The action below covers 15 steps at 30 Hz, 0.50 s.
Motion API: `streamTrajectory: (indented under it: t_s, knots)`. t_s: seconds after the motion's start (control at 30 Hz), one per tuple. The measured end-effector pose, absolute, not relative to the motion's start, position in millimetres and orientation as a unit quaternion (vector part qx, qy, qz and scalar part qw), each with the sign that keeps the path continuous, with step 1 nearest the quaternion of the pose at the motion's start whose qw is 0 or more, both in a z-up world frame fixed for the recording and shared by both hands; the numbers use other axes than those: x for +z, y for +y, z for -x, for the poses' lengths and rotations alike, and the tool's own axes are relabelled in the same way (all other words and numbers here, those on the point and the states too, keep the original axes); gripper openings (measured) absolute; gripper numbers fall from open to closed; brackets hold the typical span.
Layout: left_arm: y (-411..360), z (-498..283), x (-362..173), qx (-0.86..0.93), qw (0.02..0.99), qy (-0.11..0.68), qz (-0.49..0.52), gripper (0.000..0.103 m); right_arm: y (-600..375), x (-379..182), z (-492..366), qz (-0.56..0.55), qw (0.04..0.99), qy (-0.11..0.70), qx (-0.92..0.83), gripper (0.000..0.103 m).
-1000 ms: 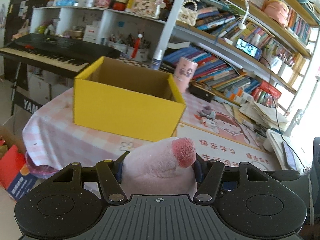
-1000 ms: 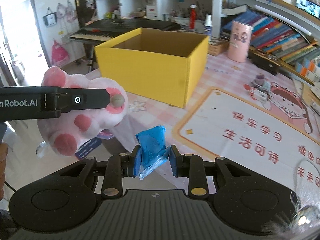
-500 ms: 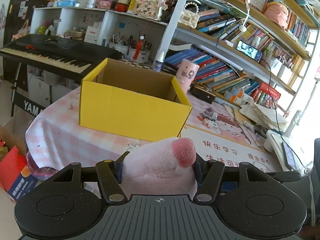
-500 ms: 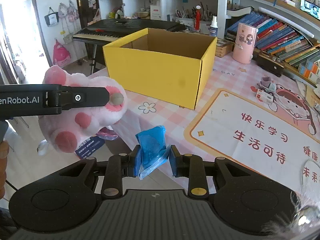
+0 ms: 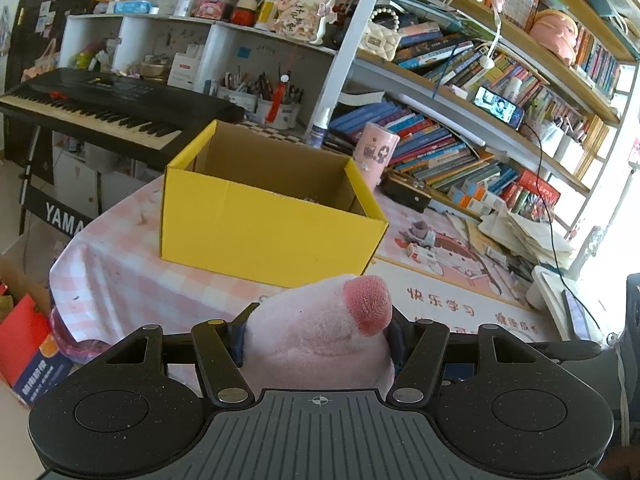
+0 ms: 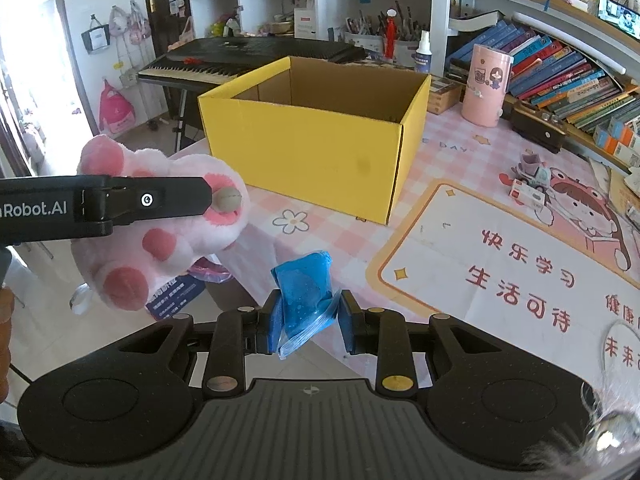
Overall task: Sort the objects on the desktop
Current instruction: 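Carry the plush toy with the left gripper toward the yellow box while the right carries the bag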
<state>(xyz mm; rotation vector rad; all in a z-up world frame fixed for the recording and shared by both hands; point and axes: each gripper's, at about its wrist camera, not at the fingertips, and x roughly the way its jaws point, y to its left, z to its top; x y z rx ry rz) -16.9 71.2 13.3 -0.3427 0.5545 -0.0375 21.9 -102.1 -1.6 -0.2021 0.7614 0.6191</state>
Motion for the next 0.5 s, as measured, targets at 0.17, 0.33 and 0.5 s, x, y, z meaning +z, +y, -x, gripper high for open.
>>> streamTrajectory:
  t_s: [0.17,0.33,0.5]
  knots:
    - [74.6,11.2,13.8,-0.011,0.949,0.266,0.17,0.062,-99.6,0.7,-25.0,0.108,0.878,0.361,0.294,0.026]
    - [80.7,0.9,20.1,0.001,0.953,0.252,0.167,0.062,-99.9,7.0,-37.2,0.102,0.885,0.349,0.29,0.026]
    - [87.6,-19.9,29.0,0.016,0.958,0.234,0.168,0.062,-95.7,18.5,-61.8,0.092,0.891,0.329,0.298,0.026]
